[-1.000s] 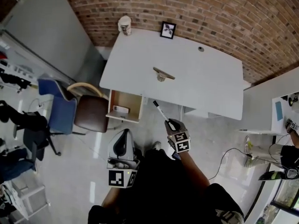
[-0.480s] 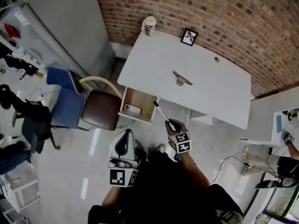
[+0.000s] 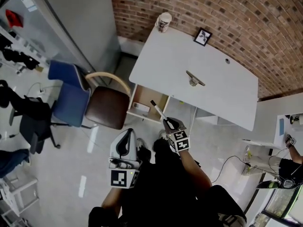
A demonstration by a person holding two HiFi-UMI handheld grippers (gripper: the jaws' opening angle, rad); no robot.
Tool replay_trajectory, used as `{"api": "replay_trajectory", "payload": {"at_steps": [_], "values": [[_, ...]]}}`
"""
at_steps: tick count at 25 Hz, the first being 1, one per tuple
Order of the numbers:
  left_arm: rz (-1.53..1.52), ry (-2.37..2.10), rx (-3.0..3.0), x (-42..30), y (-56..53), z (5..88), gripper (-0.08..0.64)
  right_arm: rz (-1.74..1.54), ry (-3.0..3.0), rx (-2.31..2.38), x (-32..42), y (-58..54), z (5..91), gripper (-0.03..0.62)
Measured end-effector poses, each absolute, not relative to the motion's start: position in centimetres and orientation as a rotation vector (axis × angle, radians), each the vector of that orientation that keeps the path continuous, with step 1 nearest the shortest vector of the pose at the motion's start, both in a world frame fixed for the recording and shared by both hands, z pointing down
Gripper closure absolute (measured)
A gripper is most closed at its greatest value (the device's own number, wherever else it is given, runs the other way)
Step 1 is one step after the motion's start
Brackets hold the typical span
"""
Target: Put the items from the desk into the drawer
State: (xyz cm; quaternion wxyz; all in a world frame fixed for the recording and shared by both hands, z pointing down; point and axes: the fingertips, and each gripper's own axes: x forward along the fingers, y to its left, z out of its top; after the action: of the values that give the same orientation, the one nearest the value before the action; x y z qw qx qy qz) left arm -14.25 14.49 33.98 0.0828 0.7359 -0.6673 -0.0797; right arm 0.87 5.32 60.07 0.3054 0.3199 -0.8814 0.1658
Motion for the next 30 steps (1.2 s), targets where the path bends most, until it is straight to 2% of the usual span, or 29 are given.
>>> {"api": "replay_trajectory", "payload": {"at_steps": [17, 30], "values": [[-0.179, -2.029, 2.099, -17.6, 6.9, 38.1, 0.540, 0.499, -2.168, 0.687, -2.7, -1.0, 71.6, 0.520], [-0.116, -1.988, 2.011, -16.8, 2.5, 44.6, 0.540, 0.594, -2.057, 0.632, -3.4, -3.0, 82.4, 0.520]]}}
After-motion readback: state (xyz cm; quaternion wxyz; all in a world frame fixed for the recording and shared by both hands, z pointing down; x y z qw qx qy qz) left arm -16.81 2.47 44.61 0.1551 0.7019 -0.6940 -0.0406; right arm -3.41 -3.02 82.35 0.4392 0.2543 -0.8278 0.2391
